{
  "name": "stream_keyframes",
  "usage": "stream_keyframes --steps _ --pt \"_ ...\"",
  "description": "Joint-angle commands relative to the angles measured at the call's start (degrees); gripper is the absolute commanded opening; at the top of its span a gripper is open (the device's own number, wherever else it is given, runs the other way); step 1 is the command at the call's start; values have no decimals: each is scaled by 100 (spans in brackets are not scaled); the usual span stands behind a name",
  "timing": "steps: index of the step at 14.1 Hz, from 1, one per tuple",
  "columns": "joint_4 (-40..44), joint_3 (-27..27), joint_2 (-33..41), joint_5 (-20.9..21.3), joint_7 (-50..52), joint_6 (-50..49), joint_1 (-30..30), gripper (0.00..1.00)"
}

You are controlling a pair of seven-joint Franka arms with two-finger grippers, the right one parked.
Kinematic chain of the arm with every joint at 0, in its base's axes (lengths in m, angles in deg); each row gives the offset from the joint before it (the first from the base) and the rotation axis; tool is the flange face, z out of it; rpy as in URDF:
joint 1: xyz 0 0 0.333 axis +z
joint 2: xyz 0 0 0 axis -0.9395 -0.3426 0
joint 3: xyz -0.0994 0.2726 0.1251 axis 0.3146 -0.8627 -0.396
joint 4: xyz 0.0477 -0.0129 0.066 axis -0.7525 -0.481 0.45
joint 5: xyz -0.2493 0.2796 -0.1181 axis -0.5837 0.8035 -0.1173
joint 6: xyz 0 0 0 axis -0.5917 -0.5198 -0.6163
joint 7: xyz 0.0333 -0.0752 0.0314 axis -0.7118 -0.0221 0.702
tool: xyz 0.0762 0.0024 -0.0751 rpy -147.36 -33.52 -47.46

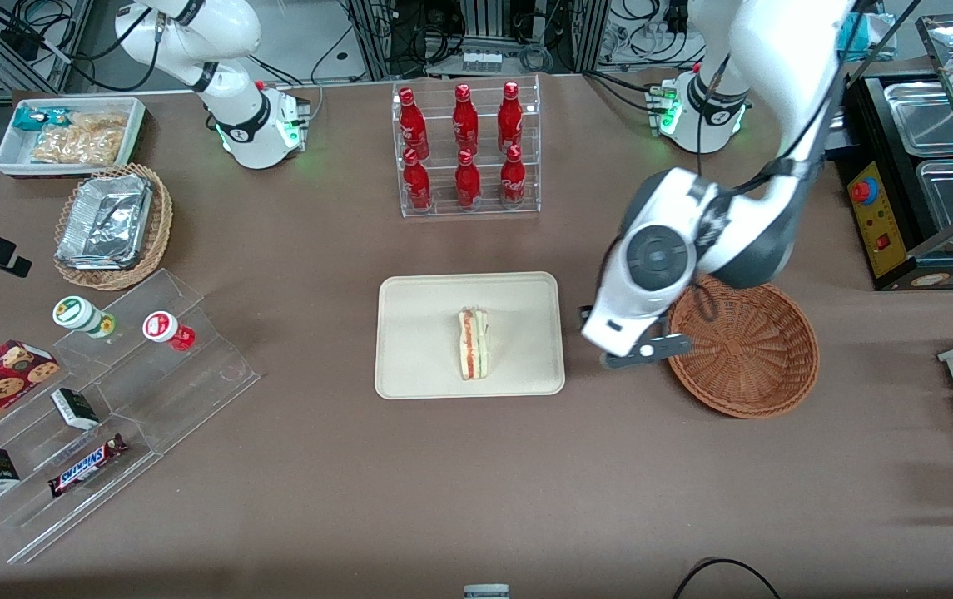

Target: Place sandwich from basket to tray

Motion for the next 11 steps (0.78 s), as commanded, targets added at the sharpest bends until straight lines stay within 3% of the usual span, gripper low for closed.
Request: stream_keyframes --steps 1,7,11 --pt "-949 52 1042 -148 -663 -48 439 100" --pt "-1074 35 1966 -438 -2122 -1164 1221 100" --pt "-706 -115 2257 -508 -3475 -1744 1651 100"
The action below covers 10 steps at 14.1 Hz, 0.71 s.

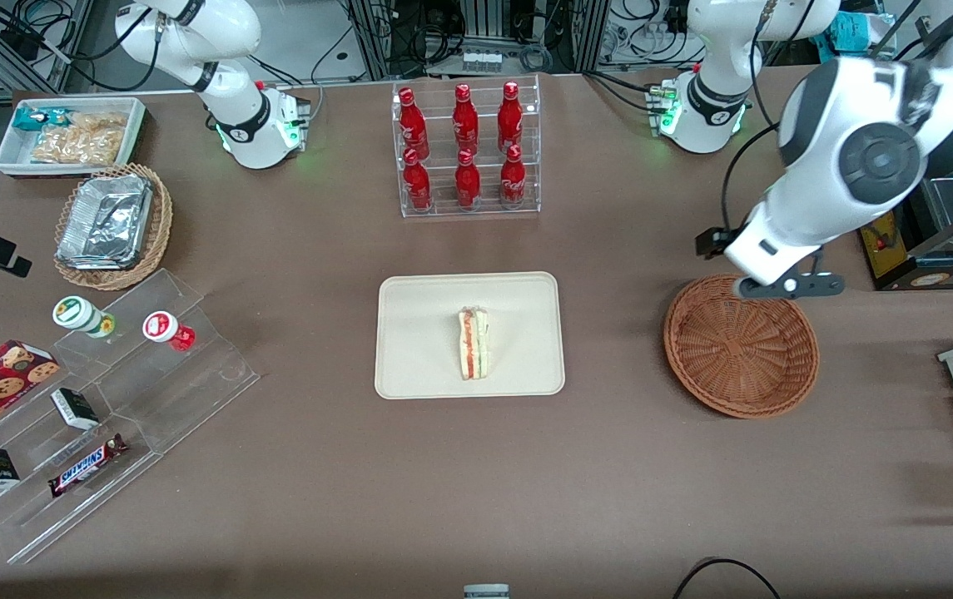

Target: Place sandwich from basket to tray

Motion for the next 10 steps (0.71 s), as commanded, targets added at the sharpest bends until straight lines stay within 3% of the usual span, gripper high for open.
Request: stream_keyframes --steps 1,8,10 --pt "240 -52 285 -100 -873 -355 385 100" --pt "1136 -1044 303 -82 -1060 -427 351 100" --pt "1181 -1098 303 -82 -1043 -453 280 100"
